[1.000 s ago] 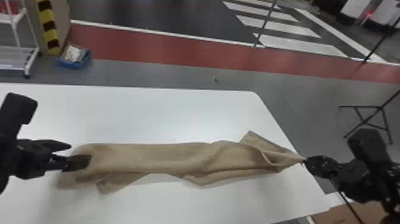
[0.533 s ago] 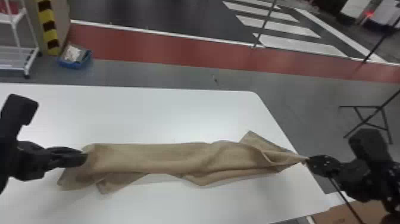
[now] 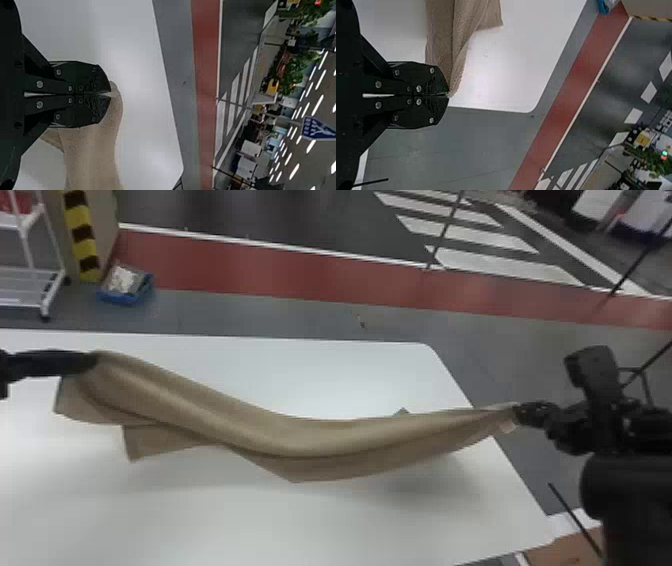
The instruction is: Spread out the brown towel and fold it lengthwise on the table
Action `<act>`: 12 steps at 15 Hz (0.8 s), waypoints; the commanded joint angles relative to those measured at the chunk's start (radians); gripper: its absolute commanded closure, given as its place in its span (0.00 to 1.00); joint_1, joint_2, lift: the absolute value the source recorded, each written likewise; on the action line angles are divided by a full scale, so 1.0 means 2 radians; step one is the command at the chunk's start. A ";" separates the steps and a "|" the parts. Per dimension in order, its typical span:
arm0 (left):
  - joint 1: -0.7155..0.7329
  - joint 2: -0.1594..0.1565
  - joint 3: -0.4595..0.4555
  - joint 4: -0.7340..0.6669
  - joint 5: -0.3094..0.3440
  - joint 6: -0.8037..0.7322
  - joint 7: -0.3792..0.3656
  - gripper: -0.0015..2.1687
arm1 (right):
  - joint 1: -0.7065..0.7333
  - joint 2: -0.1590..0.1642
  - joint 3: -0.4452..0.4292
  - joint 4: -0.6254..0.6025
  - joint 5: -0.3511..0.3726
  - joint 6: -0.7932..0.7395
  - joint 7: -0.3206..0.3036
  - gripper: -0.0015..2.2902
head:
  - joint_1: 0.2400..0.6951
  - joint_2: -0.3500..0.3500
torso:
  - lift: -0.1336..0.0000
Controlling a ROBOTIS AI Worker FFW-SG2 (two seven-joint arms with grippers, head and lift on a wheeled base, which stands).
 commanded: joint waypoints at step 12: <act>0.140 0.027 0.086 -0.029 0.051 -0.093 -0.069 0.00 | 0.171 0.056 -0.005 -0.130 -0.062 -0.096 -0.004 0.68 | 1.00 0.14 | 0.07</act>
